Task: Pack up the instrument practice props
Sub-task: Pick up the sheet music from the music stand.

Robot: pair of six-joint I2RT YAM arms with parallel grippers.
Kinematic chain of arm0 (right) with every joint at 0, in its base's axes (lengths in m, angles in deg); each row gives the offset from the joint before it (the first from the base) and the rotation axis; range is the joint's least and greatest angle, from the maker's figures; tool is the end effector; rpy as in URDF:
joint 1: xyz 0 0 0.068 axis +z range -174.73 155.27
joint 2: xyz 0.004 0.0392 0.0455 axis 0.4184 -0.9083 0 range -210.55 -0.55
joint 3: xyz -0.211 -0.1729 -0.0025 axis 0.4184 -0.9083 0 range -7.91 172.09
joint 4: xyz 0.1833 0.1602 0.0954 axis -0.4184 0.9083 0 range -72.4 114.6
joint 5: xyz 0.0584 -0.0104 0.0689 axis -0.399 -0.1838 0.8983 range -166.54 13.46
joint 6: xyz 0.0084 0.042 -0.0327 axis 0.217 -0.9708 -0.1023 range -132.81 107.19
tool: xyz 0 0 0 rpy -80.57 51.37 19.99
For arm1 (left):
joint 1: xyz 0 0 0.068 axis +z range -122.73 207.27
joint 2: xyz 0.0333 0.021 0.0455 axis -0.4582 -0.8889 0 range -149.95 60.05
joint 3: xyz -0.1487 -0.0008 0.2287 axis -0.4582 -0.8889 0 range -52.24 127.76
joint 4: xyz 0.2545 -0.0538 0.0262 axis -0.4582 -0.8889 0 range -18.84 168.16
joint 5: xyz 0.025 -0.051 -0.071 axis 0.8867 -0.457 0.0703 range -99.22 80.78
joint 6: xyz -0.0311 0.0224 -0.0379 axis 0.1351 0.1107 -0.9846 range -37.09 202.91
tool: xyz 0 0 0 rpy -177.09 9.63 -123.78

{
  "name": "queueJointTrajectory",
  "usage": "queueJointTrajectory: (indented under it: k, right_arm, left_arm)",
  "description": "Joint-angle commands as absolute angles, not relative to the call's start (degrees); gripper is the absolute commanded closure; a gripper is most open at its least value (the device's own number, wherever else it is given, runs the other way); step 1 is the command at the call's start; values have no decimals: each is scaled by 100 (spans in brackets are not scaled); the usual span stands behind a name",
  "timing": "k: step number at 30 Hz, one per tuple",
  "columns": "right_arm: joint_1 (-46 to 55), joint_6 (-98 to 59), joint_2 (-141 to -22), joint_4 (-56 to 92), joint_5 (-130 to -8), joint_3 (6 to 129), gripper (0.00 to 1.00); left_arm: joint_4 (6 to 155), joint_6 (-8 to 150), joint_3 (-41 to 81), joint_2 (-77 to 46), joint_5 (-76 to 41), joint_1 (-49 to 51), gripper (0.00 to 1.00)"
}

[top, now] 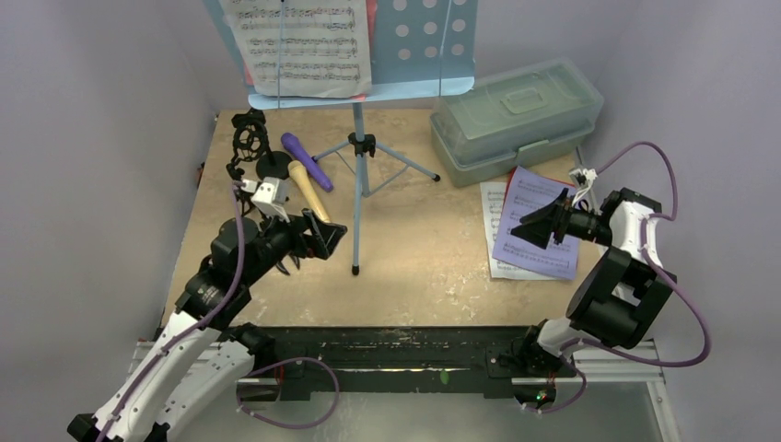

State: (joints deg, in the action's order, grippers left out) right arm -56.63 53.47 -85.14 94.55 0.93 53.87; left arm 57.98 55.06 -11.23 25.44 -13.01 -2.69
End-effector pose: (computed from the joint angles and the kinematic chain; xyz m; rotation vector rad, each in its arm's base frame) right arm 0.2141 -0.0922 0.2561 -0.4468 1.8938 1.1449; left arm 0.1252 -0.0749 0.3243 0.0832 1.8783 -0.7671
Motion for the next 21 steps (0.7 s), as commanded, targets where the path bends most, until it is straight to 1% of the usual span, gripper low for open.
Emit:
queueJointTrajectory:
  k: [1, 7, 10, 14, 17, 21]
  right_arm:
    - [-5664, 5659, -8487, 9600, 103, 5310, 17]
    - [-5592, 5716, -8250, 9600, 137, 5413, 18]
    - [-5276, 5645, -8029, 9600, 5, 5668, 18]
    - [-4687, 5270, -7668, 9552, -207, 6354, 17]
    - [-4187, 4485, -7390, 9120, -396, 6973, 17]
    - [-3287, 2534, -6881, 7678, -811, 7495, 16]
  left_arm:
    - [5807, 4511, -435, 2552, -1429, -226, 0]
    - [5561, 4434, 294, 2494, -1224, -226, 0]
    - [5193, 4620, 589, 2449, -1089, -226, 0]
    - [4581, 4821, 727, 2545, -688, -222, 0]
    - [4335, 4922, 629, 2694, -425, -226, 0]
    - [4015, 5111, 453, 2747, -63, -231, 0]
